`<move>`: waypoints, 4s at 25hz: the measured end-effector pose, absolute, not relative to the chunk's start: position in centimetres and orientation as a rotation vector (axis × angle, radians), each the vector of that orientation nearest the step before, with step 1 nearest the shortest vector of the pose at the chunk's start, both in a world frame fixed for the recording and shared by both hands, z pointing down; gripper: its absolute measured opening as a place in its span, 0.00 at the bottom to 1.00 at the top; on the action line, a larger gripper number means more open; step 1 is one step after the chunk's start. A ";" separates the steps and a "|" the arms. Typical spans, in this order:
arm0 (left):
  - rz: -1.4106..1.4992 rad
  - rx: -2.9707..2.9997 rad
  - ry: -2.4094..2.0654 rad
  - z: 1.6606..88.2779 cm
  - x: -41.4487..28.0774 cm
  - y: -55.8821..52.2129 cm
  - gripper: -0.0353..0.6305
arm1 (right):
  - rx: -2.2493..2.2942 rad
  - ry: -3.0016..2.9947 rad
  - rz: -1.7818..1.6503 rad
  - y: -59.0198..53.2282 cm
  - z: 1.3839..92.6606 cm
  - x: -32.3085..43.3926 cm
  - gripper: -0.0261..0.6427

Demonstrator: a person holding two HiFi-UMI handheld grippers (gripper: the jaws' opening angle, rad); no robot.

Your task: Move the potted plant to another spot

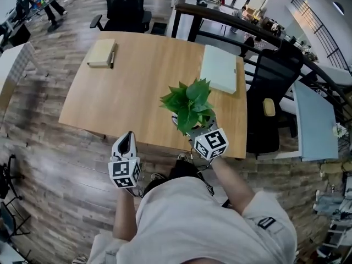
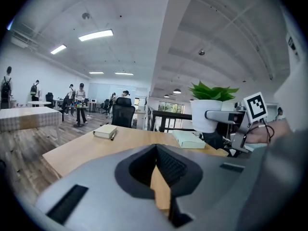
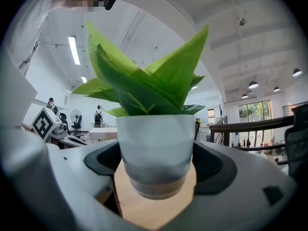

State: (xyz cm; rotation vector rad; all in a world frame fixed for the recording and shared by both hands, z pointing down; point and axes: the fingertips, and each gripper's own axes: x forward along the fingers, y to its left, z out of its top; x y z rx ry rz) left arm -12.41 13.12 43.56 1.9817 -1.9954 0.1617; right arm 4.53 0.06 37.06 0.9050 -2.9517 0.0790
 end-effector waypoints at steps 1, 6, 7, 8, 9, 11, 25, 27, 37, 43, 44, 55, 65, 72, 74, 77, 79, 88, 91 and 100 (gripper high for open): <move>0.155 1.962 -2.012 43.7 -13.1 13.6 0.07 | 0.889 -2.956 0.077 0.2 37.1 3.9 0.73; 0.126 1.869 -2.076 43.8 -16.2 14.8 0.07 | 0.785 -2.963 0.092 -0.2 37.4 -0.2 0.73; 0.131 1.856 -2.086 43.8 -17.1 14.8 0.07 | 0.760 -2.963 0.101 -0.4 37.6 -1.4 0.73; 0.144 1.846 -2.095 43.8 -17.9 14.8 0.07 | 0.736 -2.964 0.112 -0.7 37.8 -2.5 0.73; 0.158 1.836 -2.106 43.9 -18.7 14.7 0.07 | 0.715 -2.968 0.122 -0.9 38.1 -3.4 0.73; 0.172 1.813 -2.127 44.0 -19.6 14.4 0.07 | 0.683 -2.978 0.136 -1.4 38.5 -4.2 0.73; 0.280 1.875 -2.023 45.1 -19.8 2.7 0.07 | 0.692 -3.024 0.249 -10.9 40.4 -6.5 0.73; 0.304 1.897 -1.997 45.5 -18.3 0.2 0.07 | 0.720 -3.024 0.268 -12.8 41.0 -4.6 0.73; 0.405 2.029 -1.761 47.7 -15.8 -4.7 0.07 | 0.899 -2.954 0.344 -15.2 43.1 -2.1 0.73; 0.438 2.114 -1.625 49.3 -15.0 -6.6 0.07 | 1.028 -2.898 0.385 -15.3 44.4 -0.8 0.73; 0.439 2.131 -1.602 49.6 -14.6 -6.9 0.07 | 1.051 -2.885 0.390 -15.4 44.8 -0.3 0.73; 0.405 2.170 -1.557 49.7 -21.0 -8.9 0.07 | 1.111 -2.810 0.404 -15.9 45.9 -4.9 0.73; 0.400 2.053 -1.608 52.6 -29.6 -7.7 0.07 | 0.984 -2.789 0.466 -15.6 48.1 -12.8 0.73; 0.402 2.032 -1.601 53.9 -36.2 -7.5 0.07 | 0.950 -2.770 0.517 -15.8 49.5 -20.2 0.72; 0.409 2.023 -1.594 54.4 -37.3 -7.0 0.07 | 0.940 -2.769 0.530 -15.6 50.0 -21.6 0.72; 0.420 2.009 -1.585 55.5 -40.5 -6.5 0.07 | 0.931 -2.763 0.551 -15.7 50.7 -25.3 0.72; 0.424 1.992 -1.591 56.2 -42.2 -6.3 0.07 | 0.918 -2.762 0.561 -15.8 51.4 -27.1 0.72; 0.433 1.927 -1.626 57.7 -43.3 -4.9 0.07 | 0.837 -2.775 0.574 -15.9 53.5 -29.6 0.72; 0.439 1.916 -1.629 58.3 -43.4 -4.6 0.07 | 0.819 -2.777 0.577 -16.1 54.4 -30.2 0.72; 0.460 1.933 -1.605 59.2 -48.4 -5.0 0.07 | 0.795 -2.761 0.607 -16.2 56.7 -37.2 0.72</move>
